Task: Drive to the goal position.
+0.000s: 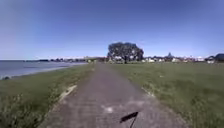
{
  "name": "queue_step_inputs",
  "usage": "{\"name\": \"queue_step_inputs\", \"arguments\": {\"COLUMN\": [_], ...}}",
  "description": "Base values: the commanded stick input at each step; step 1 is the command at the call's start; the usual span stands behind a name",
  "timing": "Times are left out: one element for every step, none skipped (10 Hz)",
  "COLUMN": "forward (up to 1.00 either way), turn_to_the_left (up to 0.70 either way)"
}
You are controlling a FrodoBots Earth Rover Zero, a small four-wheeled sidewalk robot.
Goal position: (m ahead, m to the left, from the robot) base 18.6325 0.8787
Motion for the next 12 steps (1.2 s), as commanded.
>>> {"name": "queue_step_inputs", "arguments": {"forward": [0.7, 0.7, 0.7, 0.7, 0.7, 0.7, 0.7, 0.7, 0.7, 0.7, 0.7, 0.7], "turn_to_the_left": [0.16, 0.2, 0.03, 0.0, 0.0, 0.0, 0.0, 0.0, 0.0, 0.0, -0.08, -0.26]}}
